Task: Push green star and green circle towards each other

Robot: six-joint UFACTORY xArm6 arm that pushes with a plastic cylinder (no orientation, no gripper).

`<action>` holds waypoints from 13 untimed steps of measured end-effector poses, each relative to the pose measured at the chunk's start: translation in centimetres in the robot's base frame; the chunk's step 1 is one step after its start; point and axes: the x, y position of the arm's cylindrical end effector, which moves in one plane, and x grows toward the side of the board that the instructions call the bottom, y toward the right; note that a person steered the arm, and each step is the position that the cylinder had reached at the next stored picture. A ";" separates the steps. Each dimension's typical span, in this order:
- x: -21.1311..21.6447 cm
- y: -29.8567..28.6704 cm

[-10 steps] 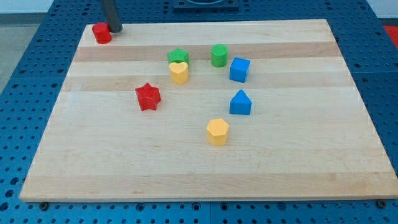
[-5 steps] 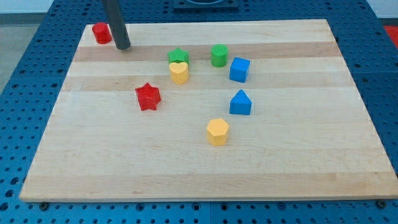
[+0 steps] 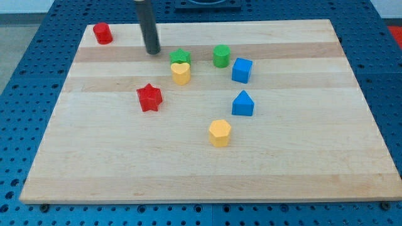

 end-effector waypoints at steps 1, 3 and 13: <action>0.3 3.1; 3.9 4.3; -2.6 3.3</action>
